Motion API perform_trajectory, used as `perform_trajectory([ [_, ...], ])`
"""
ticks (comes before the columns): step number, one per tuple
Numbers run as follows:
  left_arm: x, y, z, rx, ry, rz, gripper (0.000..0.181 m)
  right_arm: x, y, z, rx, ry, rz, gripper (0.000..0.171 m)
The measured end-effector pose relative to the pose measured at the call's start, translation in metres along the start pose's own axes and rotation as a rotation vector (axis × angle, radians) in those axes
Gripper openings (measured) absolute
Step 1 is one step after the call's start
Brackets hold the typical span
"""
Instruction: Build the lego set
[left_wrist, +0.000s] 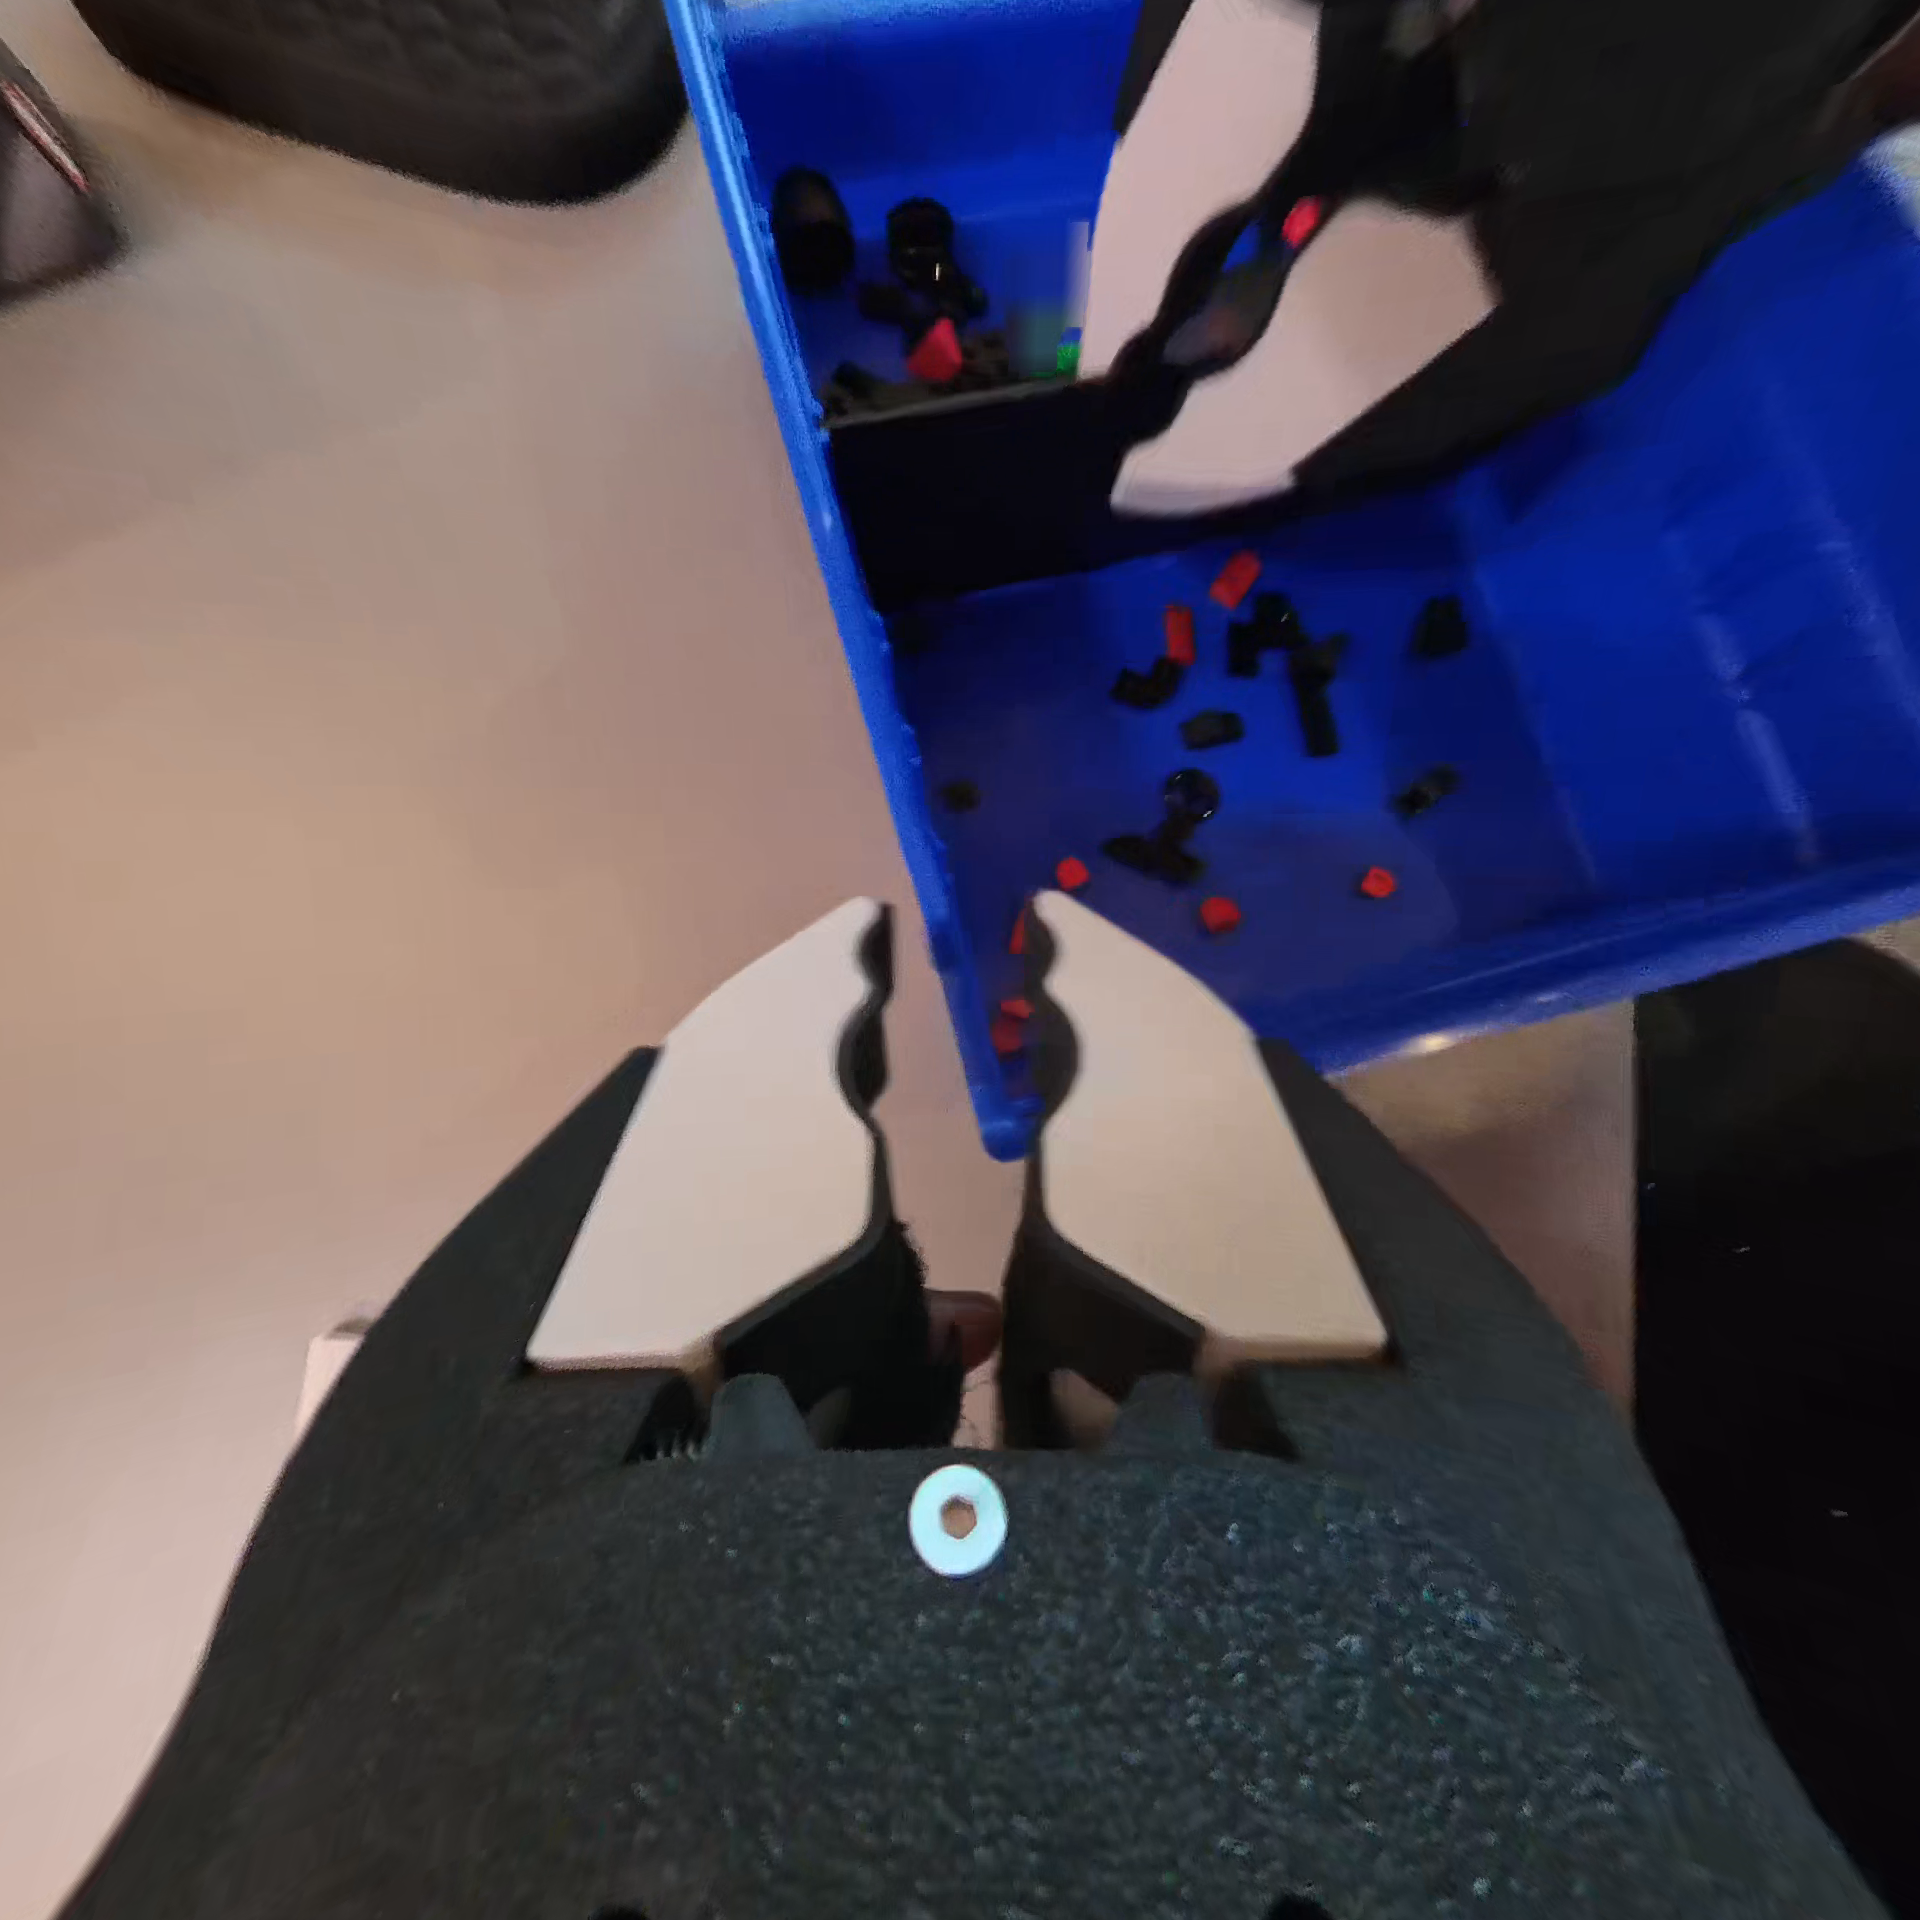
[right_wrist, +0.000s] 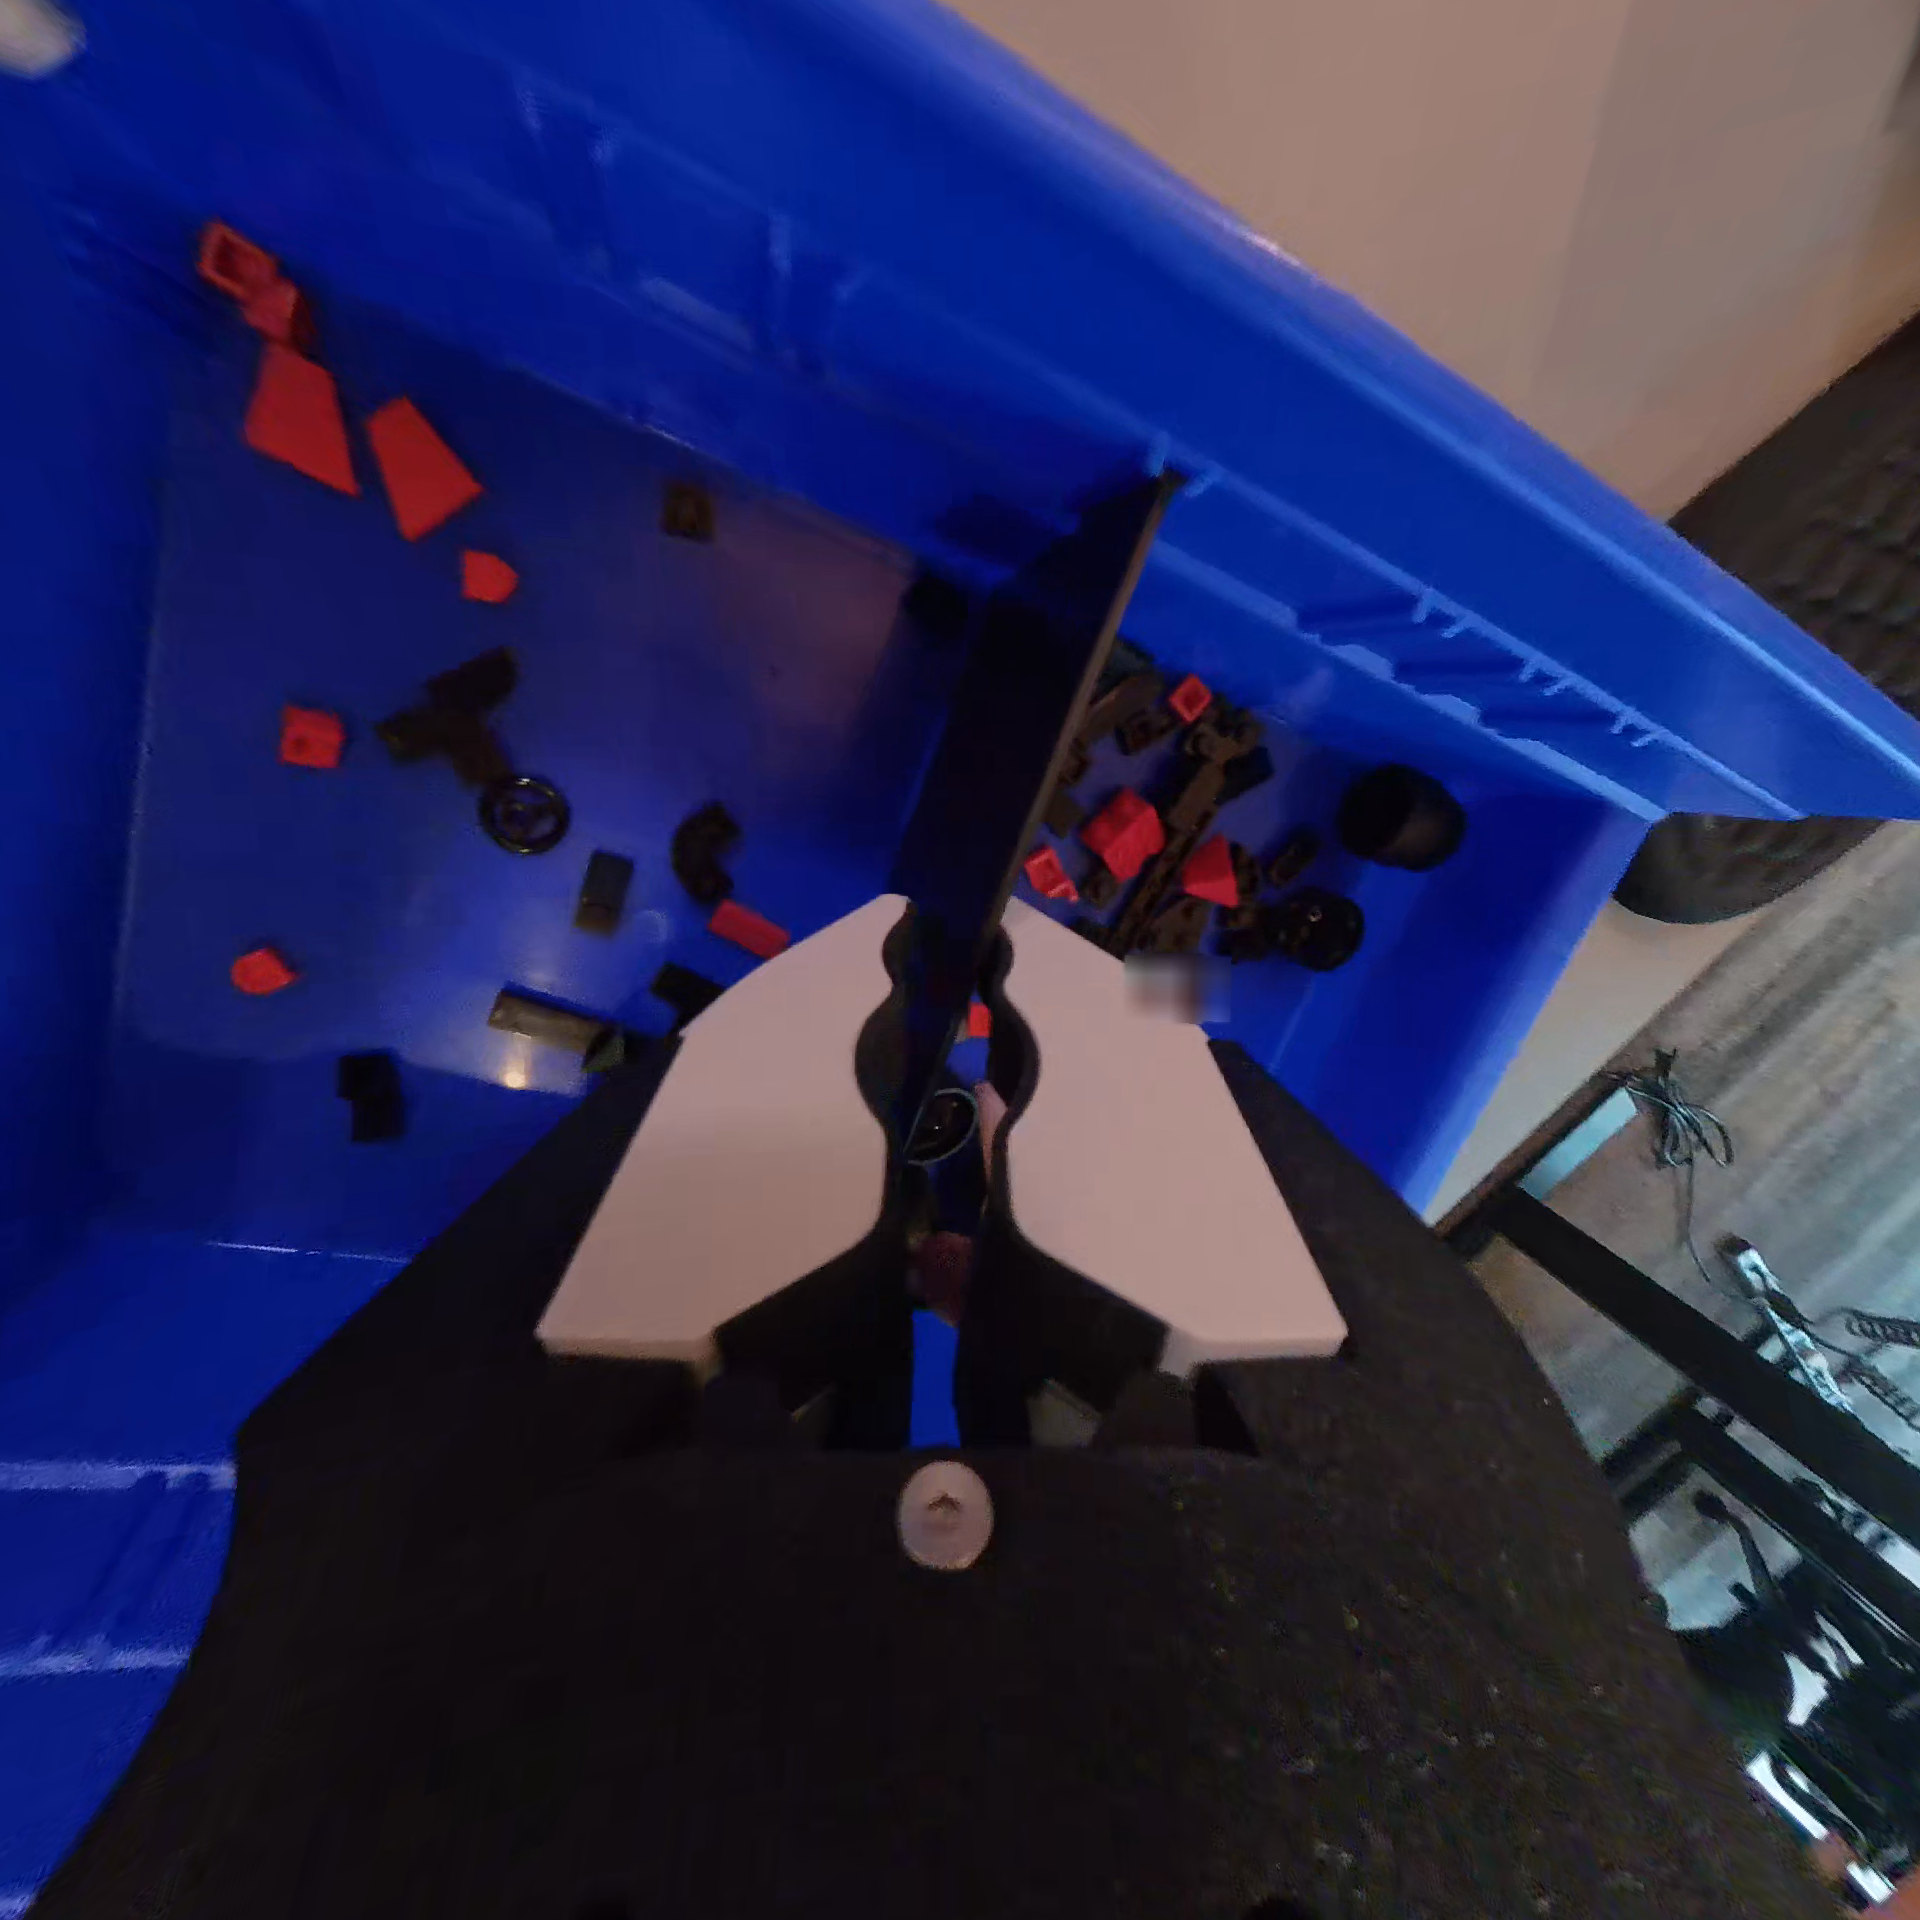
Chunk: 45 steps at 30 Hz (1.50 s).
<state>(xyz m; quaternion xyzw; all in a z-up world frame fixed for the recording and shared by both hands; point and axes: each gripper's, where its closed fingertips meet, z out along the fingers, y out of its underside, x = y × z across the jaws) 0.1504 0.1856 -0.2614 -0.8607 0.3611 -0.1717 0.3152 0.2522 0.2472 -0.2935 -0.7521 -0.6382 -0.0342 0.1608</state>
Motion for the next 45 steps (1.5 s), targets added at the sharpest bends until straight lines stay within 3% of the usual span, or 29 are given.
perform_trajectory([
  [1, -0.002, 0.003, 0.005, -0.023, 0.004, 0.018, 0.006, 0.0, 0.0, 0.0, 0.003, -0.004, 0.01, 0.01],
  [5, -0.005, -0.005, -0.004, 0.001, -0.087, 0.156, 0.005, 0.003, -0.004, -0.009, 0.099, 0.037, 0.049, 0.009],
  [12, 0.004, -0.061, -0.069, 0.152, -0.367, 0.414, 0.003, 0.011, -0.025, -0.072, 0.452, 0.21, 0.153, 0.008],
  [20, 0.006, -0.051, -0.054, 0.087, -0.345, 0.372, 0.003, 0.009, -0.018, -0.056, 0.425, 0.179, 0.151, 0.008],
  [30, -0.009, -0.012, -0.008, 0.062, -0.124, 0.157, 0.006, 0.004, -0.012, -0.007, 0.268, -0.001, 0.116, 0.008],
  [32, -0.012, -0.01, -0.013, 0.07, -0.157, 0.153, 0.019, 0.006, -0.015, -0.012, 0.3, 0.011, 0.117, 0.021],
  [35, -0.002, -0.026, -0.037, 0.119, -0.201, 0.241, 0.032, 0.017, -0.018, -0.044, 0.408, 0.066, 0.151, 0.044],
  [38, 0.05, -0.051, -0.042, 0.186, -0.008, 0.502, 0.02, 0.031, -0.011, -0.093, 0.584, 0.116, 0.236, 0.047],
  [41, 0.106, -0.053, -0.016, 0.145, 0.305, 0.83, 0.011, 0.038, 0.008, -0.152, 0.839, 0.149, 0.356, 0.042],
  [45, 0.118, -0.047, 0.042, 0.082, 0.427, 1.117, 0.008, 0.032, 0.044, -0.214, 1.142, 0.199, 0.472, 0.031],
])
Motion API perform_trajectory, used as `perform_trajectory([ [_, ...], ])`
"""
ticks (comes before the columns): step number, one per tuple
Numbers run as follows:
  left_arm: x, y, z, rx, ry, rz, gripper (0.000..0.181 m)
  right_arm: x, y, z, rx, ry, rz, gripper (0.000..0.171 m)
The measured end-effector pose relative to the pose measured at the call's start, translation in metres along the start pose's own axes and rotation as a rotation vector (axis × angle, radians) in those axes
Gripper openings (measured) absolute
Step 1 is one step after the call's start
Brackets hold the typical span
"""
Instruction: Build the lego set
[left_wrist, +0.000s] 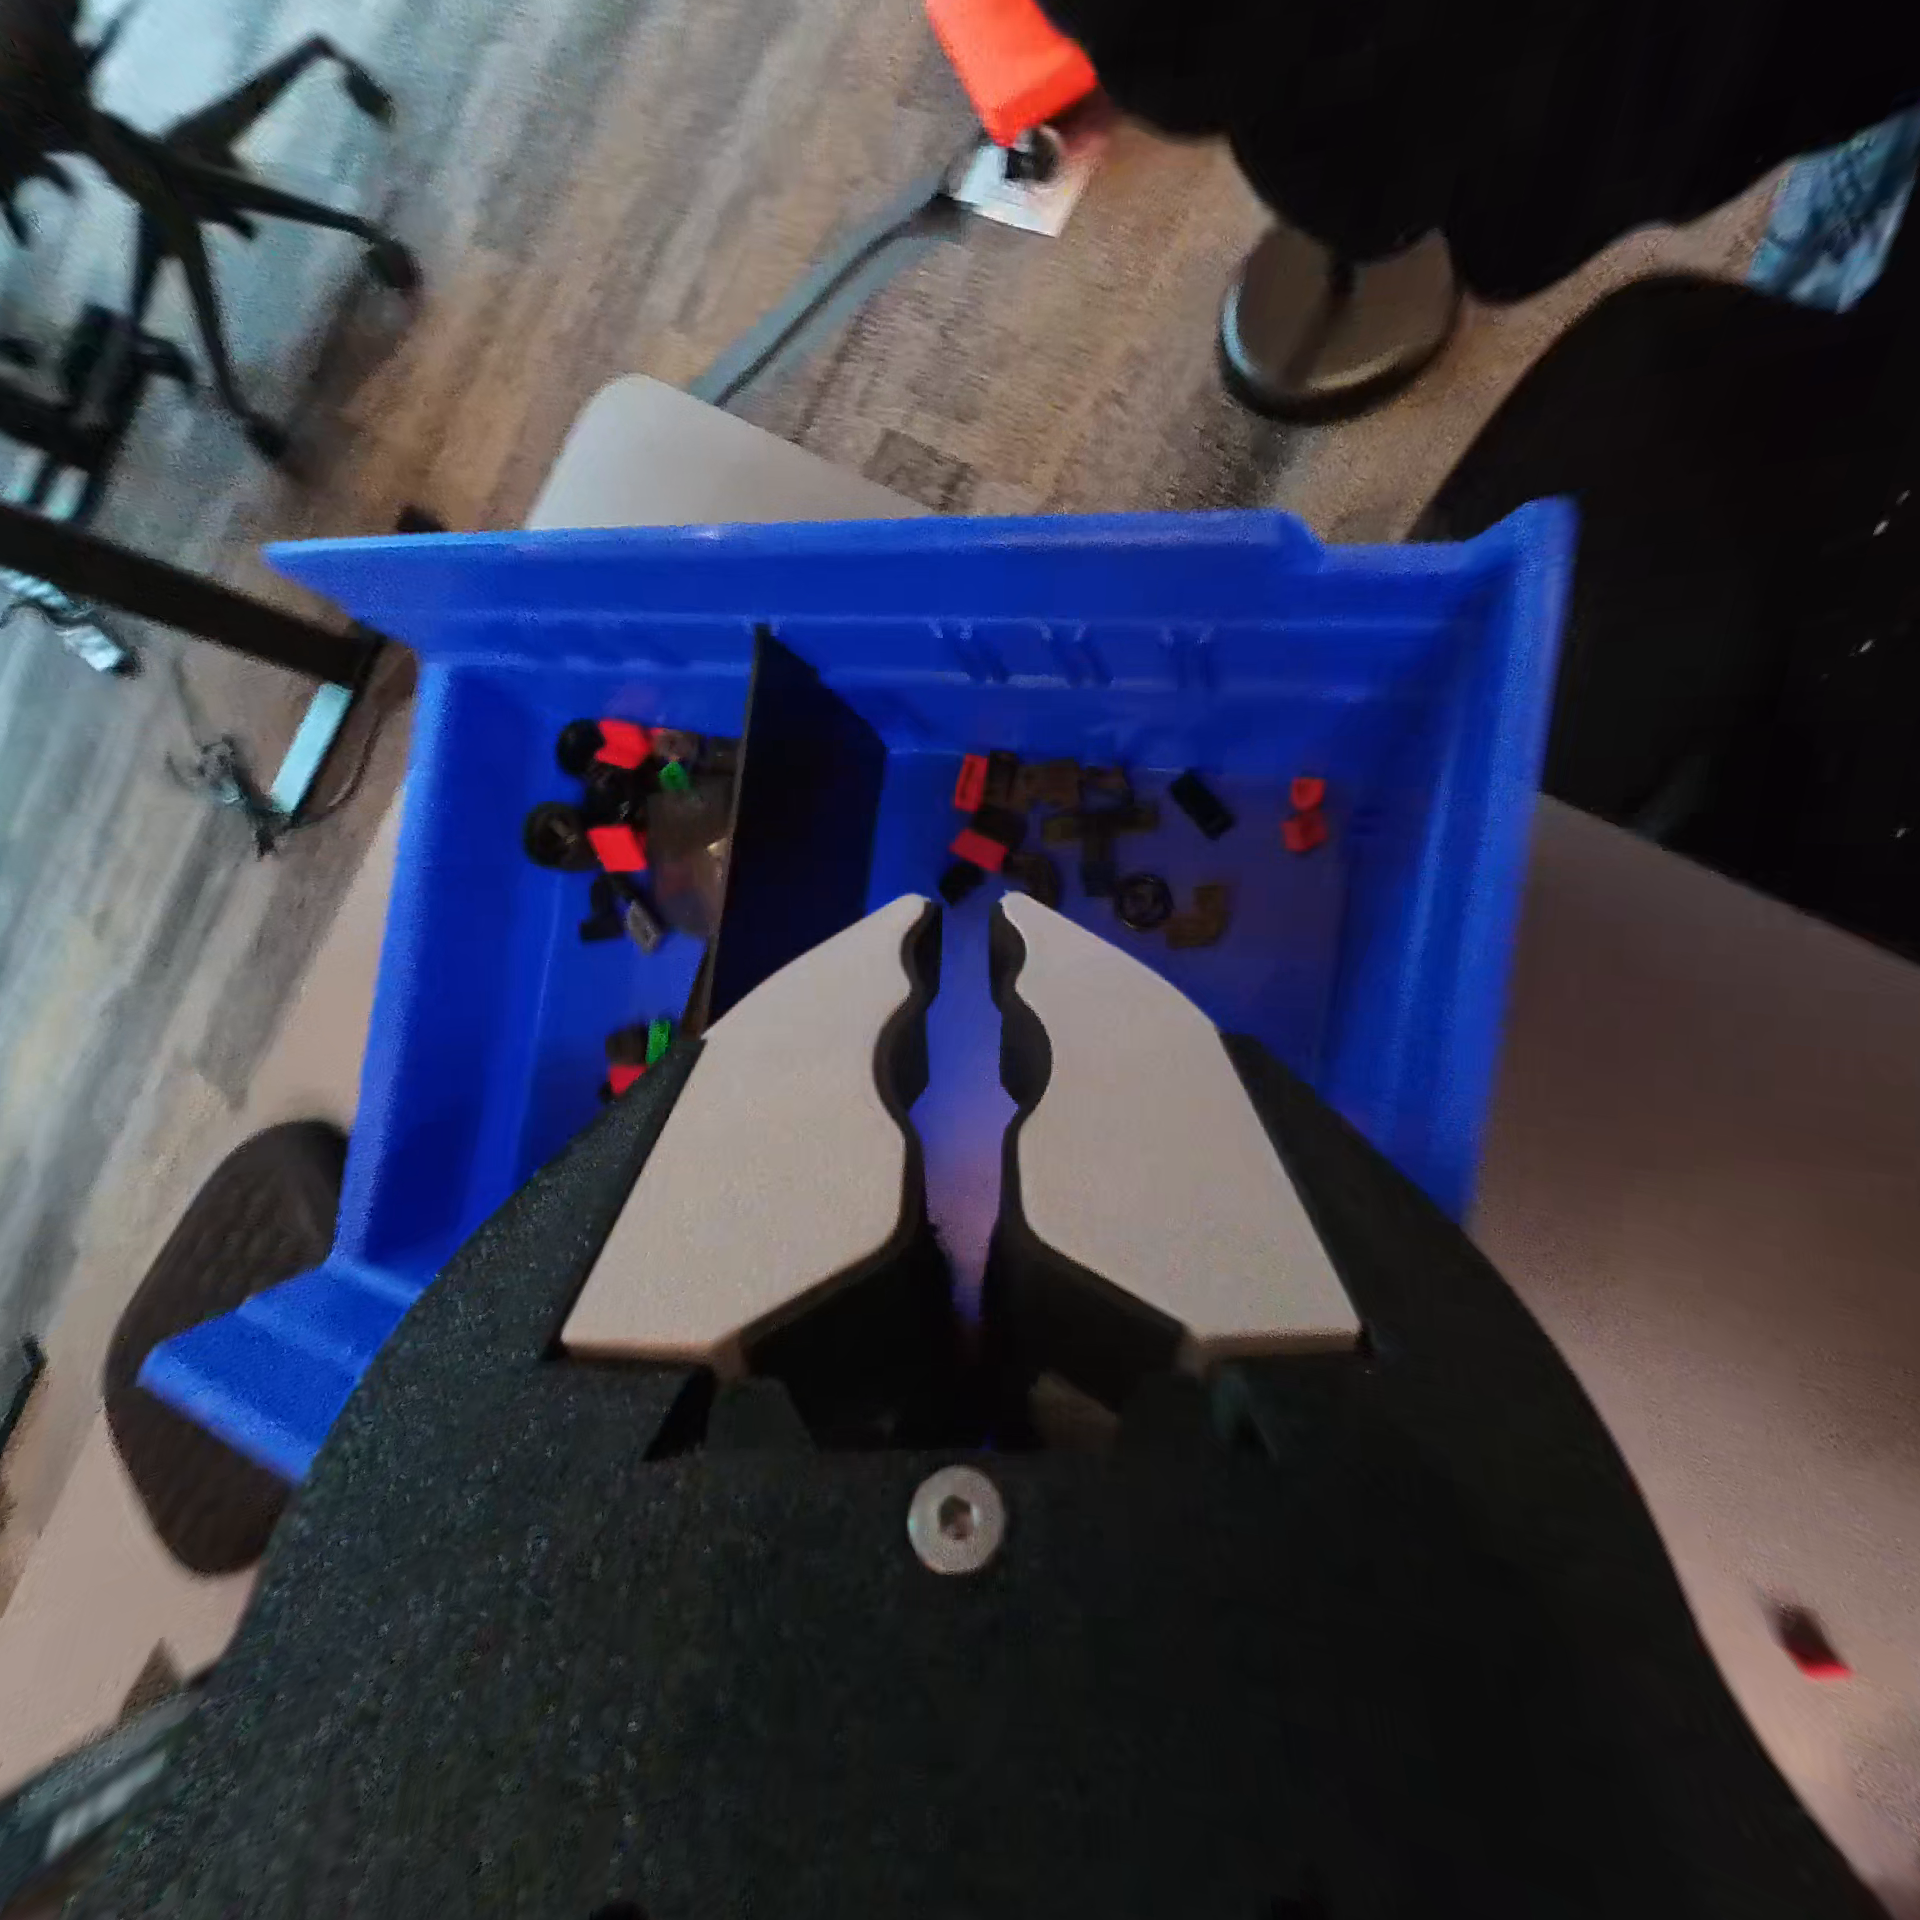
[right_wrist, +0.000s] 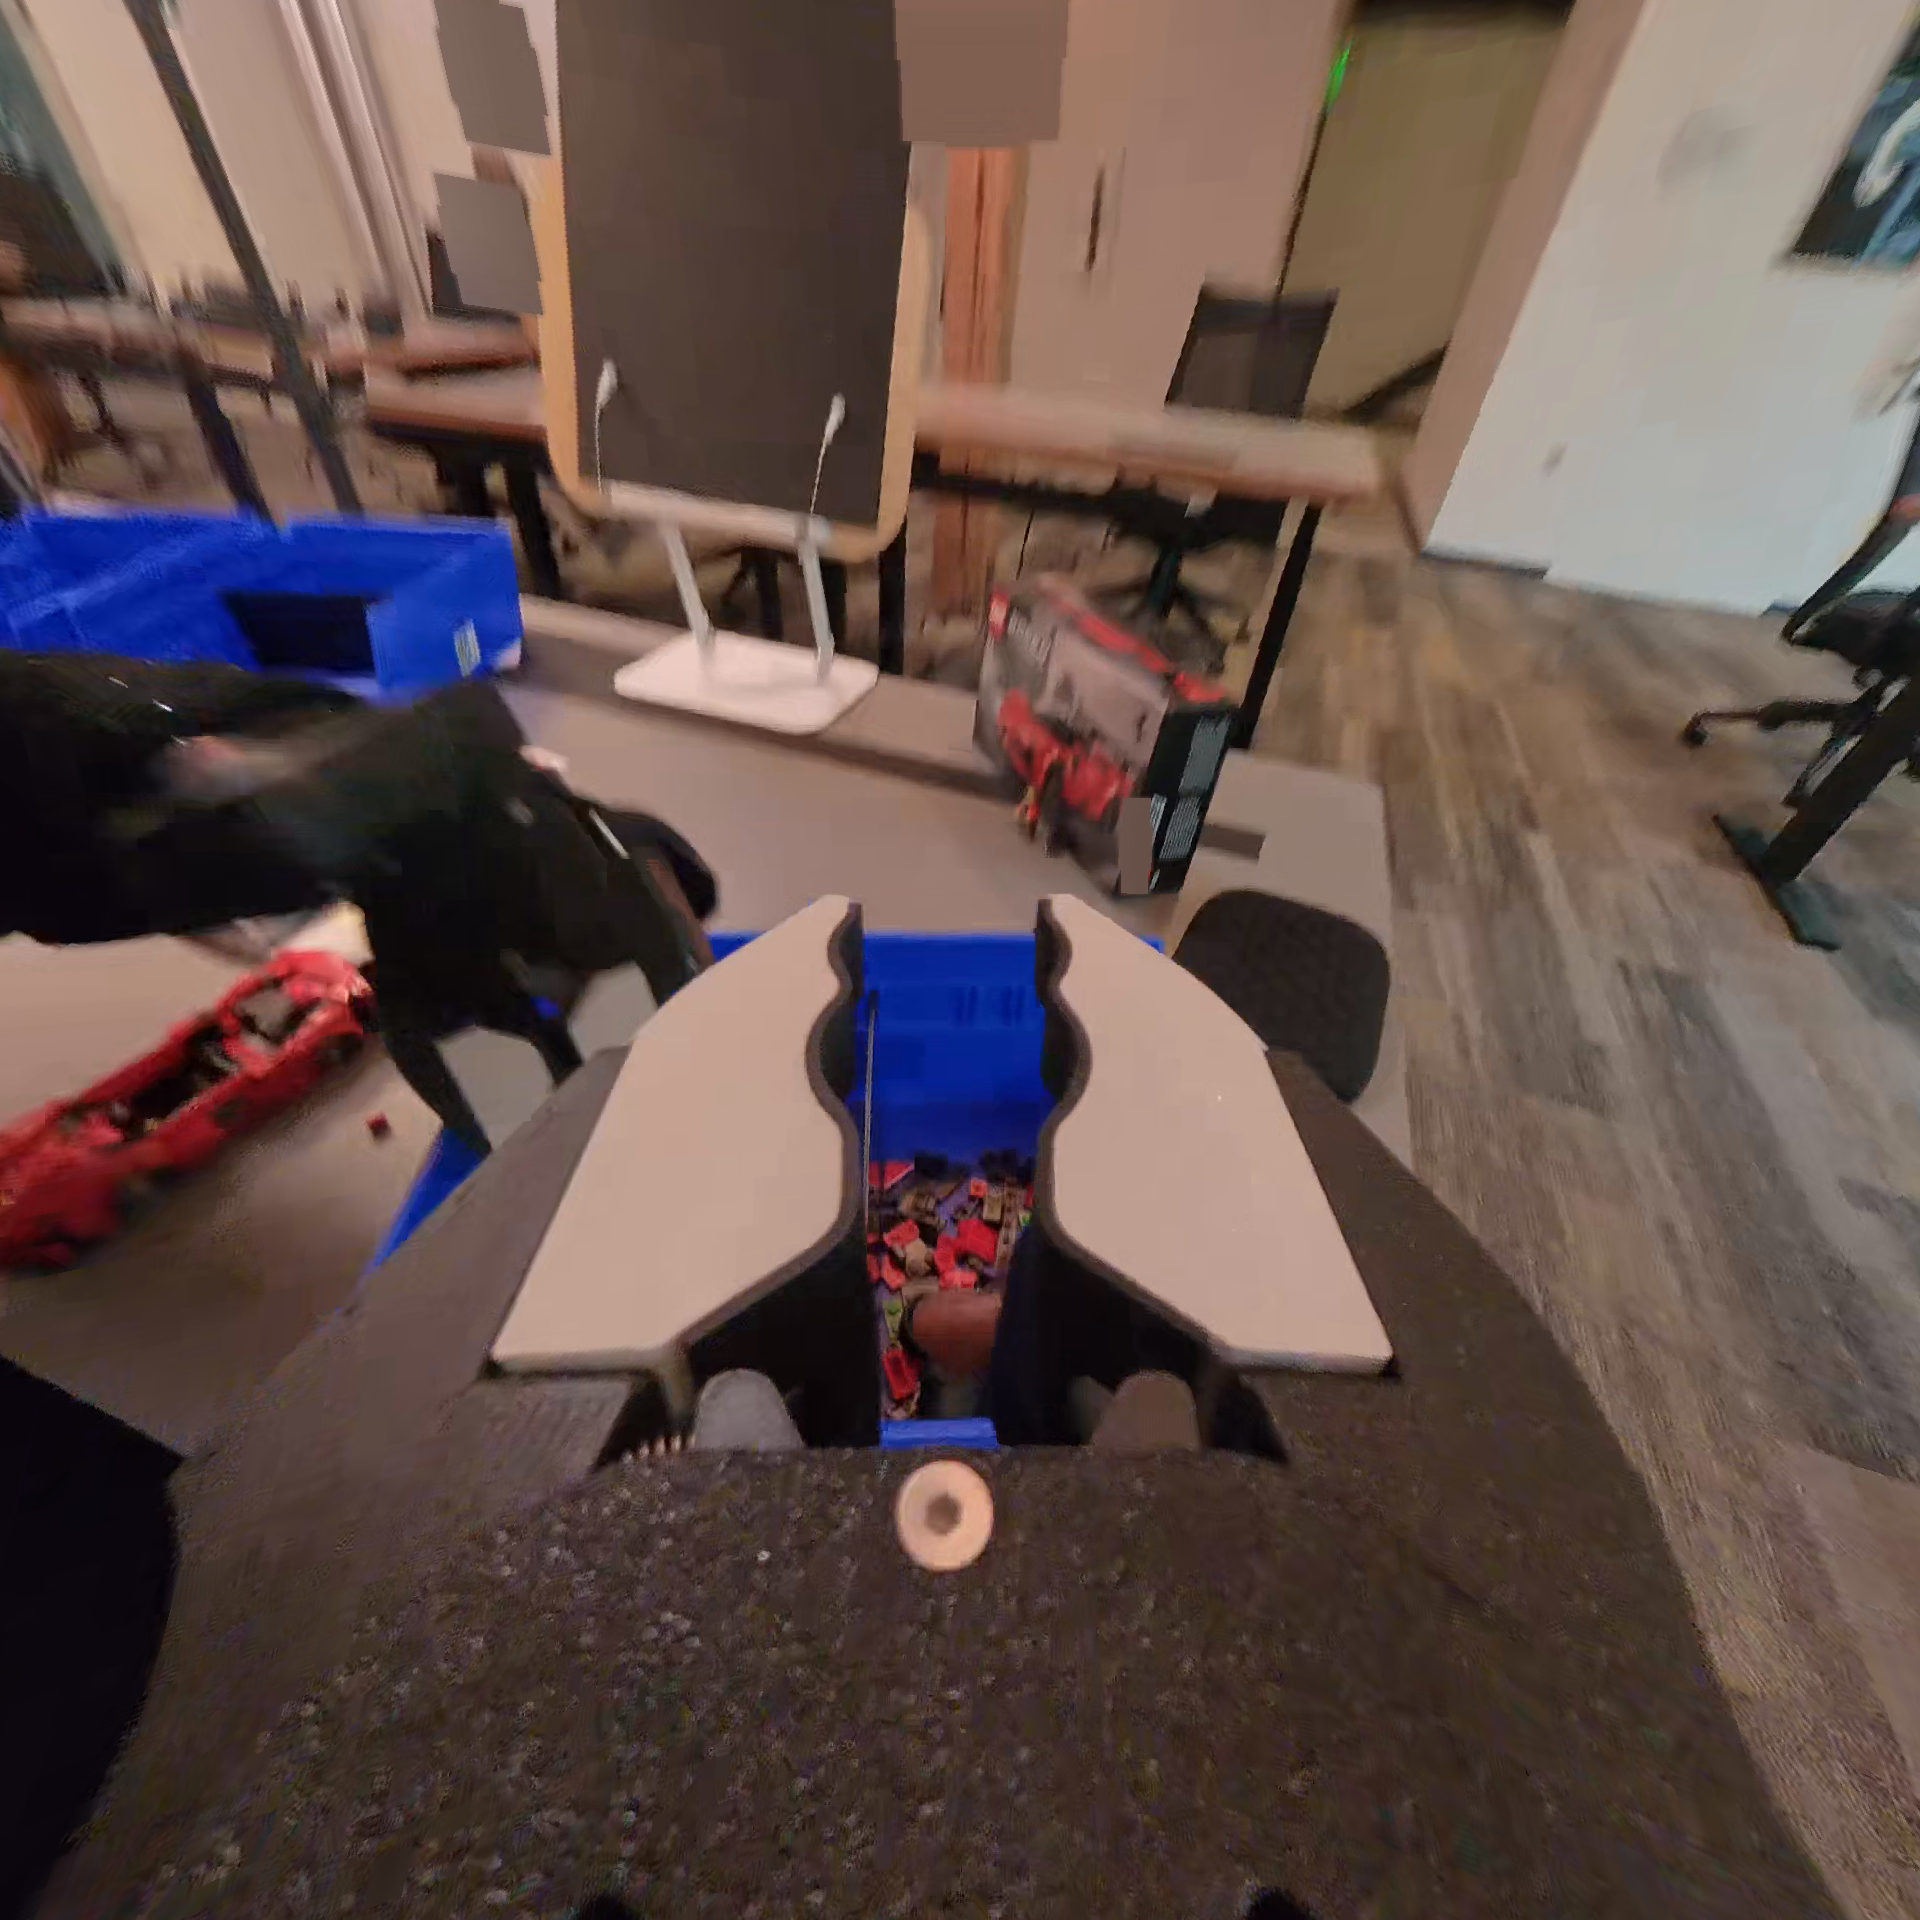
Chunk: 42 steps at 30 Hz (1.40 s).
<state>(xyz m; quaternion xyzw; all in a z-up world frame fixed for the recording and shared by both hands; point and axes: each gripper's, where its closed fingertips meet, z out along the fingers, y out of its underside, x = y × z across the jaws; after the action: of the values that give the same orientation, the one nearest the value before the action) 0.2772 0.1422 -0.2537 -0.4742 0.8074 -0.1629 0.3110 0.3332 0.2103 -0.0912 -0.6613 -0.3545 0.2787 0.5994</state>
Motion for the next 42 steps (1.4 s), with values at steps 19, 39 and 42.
perform_trajectory([
  [19, -0.002, 0.036, 0.075, -0.175, 0.166, 0.101, 0.015, -0.025, 0.028, -0.038, 0.009, 0.018, -0.029, 0.031],
  [39, 0.0, 0.035, 0.073, -0.158, 0.204, -0.02, 0.005, -0.064, 0.052, -0.029, -0.125, -0.042, -0.096, 0.03],
  [42, -0.003, 0.029, 0.065, -0.136, 0.189, -0.053, 0.004, -0.066, 0.06, -0.029, -0.155, -0.049, -0.103, 0.029],
])
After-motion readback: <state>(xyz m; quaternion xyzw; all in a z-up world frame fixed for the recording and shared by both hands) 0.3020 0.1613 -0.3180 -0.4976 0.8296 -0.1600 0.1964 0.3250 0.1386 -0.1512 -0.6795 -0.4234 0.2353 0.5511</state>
